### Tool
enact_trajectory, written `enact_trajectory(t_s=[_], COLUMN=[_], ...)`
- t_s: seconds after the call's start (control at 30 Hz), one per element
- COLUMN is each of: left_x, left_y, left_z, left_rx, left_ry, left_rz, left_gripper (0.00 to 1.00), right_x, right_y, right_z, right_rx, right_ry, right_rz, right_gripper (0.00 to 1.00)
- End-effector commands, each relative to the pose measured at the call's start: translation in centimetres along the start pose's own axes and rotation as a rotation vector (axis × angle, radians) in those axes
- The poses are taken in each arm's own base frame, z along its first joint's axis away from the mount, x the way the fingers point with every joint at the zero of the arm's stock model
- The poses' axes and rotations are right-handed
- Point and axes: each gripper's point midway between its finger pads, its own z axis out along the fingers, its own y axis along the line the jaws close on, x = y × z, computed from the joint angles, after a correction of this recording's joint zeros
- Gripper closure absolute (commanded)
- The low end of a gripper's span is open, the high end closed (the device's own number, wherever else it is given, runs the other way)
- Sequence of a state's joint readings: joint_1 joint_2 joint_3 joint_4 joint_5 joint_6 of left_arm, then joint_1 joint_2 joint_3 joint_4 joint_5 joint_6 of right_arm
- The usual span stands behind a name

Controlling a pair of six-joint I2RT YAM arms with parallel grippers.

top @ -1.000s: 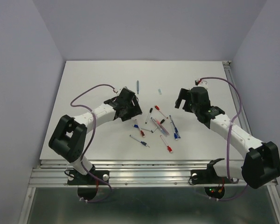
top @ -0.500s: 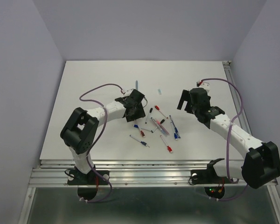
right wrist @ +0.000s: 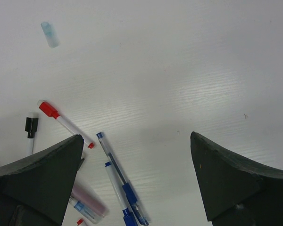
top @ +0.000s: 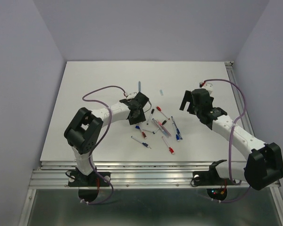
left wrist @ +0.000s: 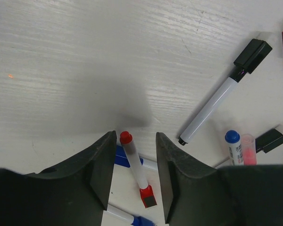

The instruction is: Open the pen caps

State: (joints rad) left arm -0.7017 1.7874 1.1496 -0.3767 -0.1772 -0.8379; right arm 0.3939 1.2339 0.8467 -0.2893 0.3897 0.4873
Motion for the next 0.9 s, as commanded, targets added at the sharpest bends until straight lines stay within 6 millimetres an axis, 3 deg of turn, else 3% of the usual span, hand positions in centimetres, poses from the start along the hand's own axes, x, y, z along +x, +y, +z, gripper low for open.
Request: enact_trajectory(t_s=[0.0,0.3,0.63,0.67,0.8,0.87], left_x=[-0.7,-1.0,-0.8,-0.8,-0.9,-1.3], left_y=[-1.0,-0.6,-1.1,-1.2,-1.9,-2.8], left_z=[-0.5,-0.9,-1.3,-1.4,-1.8,-2.6], left_rx=[-0.01,-0.046,-0.045,-0.043,-0.016,0.024], left_ry=[-0.028,-0.052,-0.056,-0.054,-0.045,-0.049], left_rz=[-0.002,0.009,0.022,0.025,0.024,0.026], left_gripper=[0.53,0.65,0.91,0.99,1.0,1.0], right_x=[-1.0,-0.7,-0.6,-0.7,-0.8,-0.7], right_y=[-0.2,-0.9,-0.7,-0.7,-0.1,1.4], right_z=[-0.1,0.2,0.0,-0.1,-0.5,-1.1], right_rx=[0.029,0.068,0.057,0.057,0.012,-0.087], right_ry=[-0.03,-0.02,-0.011,-0.012,-0.007,0.011], right_rz=[0.009,-0.002,-0.002,-0.001,-0.013,-0.031], right_gripper=[0.0,0.0,0.0,0.0,0.0,0.0])
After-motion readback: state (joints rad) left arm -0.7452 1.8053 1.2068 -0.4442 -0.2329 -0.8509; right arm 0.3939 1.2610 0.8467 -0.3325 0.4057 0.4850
